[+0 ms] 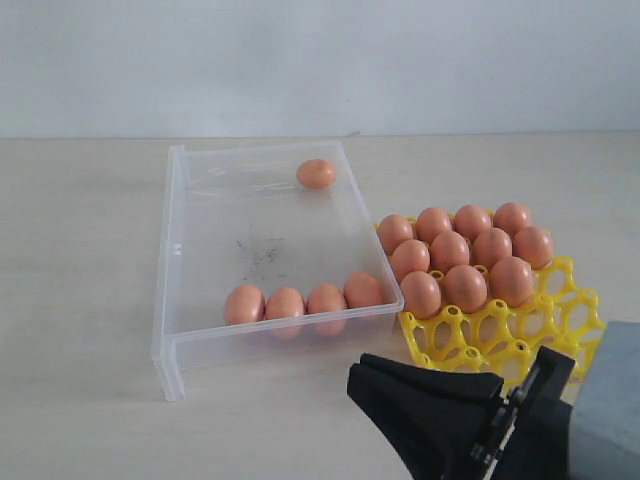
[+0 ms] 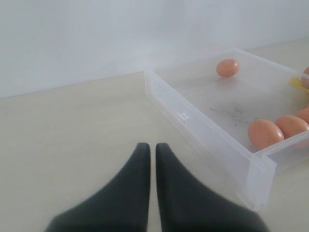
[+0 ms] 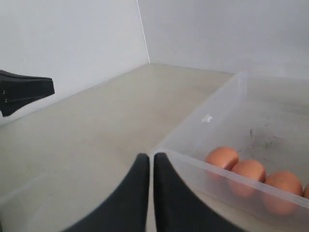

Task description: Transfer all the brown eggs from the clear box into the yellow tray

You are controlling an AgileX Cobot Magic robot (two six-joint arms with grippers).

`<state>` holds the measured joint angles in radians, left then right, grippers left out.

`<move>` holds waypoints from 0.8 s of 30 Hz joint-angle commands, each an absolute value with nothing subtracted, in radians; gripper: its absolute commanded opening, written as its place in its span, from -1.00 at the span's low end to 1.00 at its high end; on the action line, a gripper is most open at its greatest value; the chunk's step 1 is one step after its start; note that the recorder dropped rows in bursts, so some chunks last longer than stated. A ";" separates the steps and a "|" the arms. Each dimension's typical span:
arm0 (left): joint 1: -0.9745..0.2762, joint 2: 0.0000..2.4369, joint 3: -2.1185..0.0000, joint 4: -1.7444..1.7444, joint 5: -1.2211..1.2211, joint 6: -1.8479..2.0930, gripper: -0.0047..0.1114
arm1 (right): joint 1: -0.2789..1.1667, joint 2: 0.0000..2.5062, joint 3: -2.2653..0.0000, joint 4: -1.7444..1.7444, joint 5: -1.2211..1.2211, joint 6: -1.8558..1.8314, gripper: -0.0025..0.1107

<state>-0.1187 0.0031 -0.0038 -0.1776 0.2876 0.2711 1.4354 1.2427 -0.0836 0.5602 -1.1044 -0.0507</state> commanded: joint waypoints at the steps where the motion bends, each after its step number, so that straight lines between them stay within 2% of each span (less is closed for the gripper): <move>1: -0.125 0.000 0.000 -0.176 0.285 0.271 -0.85 | 1.439 1.239 -0.082 0.553 -1.221 -0.041 -0.93; 24: -0.125 0.000 0.000 -0.176 0.285 0.271 -0.85 | 1.439 1.239 -0.082 0.539 -1.138 -0.030 -0.93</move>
<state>-0.1187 0.0031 -0.0038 -0.1776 0.2876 0.2711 1.4354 1.2427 -0.0836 0.5437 -1.1297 -0.0322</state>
